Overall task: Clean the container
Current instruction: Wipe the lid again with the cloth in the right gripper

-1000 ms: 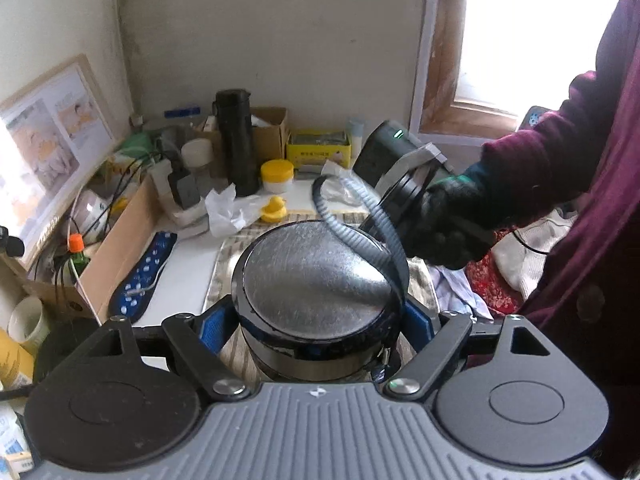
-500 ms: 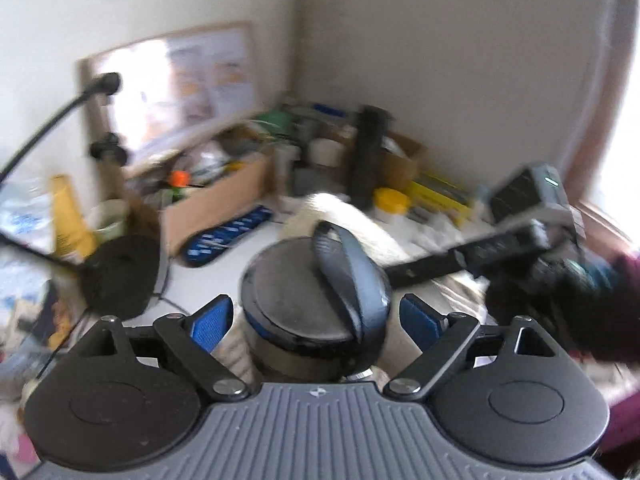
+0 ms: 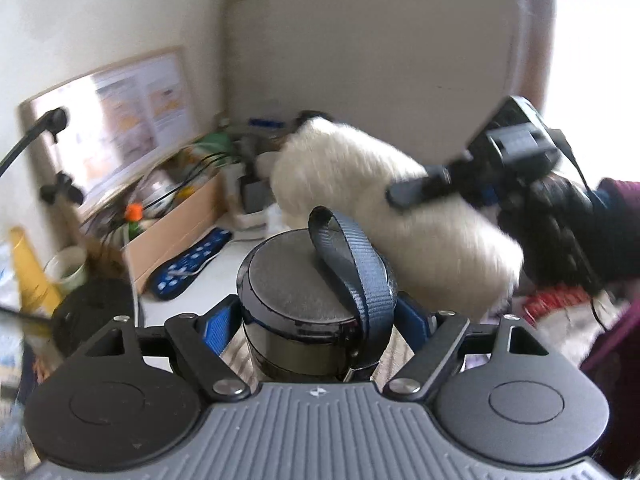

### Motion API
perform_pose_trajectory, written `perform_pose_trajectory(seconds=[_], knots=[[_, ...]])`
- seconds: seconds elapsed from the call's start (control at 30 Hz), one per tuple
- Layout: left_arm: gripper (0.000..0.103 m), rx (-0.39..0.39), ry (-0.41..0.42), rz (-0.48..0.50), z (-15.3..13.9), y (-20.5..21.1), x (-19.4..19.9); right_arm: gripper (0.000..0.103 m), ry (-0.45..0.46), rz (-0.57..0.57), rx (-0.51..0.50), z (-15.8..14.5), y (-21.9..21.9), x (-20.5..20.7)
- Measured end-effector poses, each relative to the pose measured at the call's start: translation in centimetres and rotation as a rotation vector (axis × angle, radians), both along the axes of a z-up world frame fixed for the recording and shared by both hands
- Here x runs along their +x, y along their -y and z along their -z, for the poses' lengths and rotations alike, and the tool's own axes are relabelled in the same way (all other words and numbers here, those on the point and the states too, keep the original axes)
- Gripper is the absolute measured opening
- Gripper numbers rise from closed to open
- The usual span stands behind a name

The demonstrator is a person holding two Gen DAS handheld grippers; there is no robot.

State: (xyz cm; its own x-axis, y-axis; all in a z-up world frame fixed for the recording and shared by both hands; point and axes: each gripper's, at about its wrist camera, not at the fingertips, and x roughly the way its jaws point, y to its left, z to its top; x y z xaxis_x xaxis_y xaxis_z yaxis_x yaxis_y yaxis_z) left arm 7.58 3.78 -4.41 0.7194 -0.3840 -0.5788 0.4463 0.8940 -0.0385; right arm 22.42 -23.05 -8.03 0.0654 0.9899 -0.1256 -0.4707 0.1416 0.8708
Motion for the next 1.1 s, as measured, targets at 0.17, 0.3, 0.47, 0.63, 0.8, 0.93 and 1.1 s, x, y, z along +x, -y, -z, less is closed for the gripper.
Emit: perform_pose_trajectory(seconds=[0.17,0.3,0.47,0.63,0.8,0.93,1.1], knots=[[0.081,0.015,-0.004,0.05,0.0,0.1,0.3,0.03,-0.007,-0.005,0.01,0.2,-0.2,0.4],[0.081,0.013,-0.005,0.04,0.1,0.2,0.4,0.03,-0.062,-0.001,-0.013,2.6,-0.2,0.6],[0.081,0.02,-0.019,0.027,0.0,0.1,0.5,0.03,-0.148,-0.008,-0.028,5.9,-0.4,0.9],[0.081,0.029,-0.034,0.015,-0.2,0.2,0.7,0.03,-0.187,-0.031,-0.046,8.2,-0.9,1.6],[0.081,0.04,-0.042,0.005,-0.4,0.4,0.5,0.03,-0.222,-0.041,-0.097,11.0,-1.2,1.6],[0.081,0.047,-0.041,0.012,-0.4,0.4,0.4,0.03,-0.232,-0.045,-0.157,13.0,-1.5,1.3],[0.081,0.049,-0.042,0.031,-0.4,0.1,0.5,0.03,-0.19,-0.073,-0.259,14.4,-2.0,0.9]])
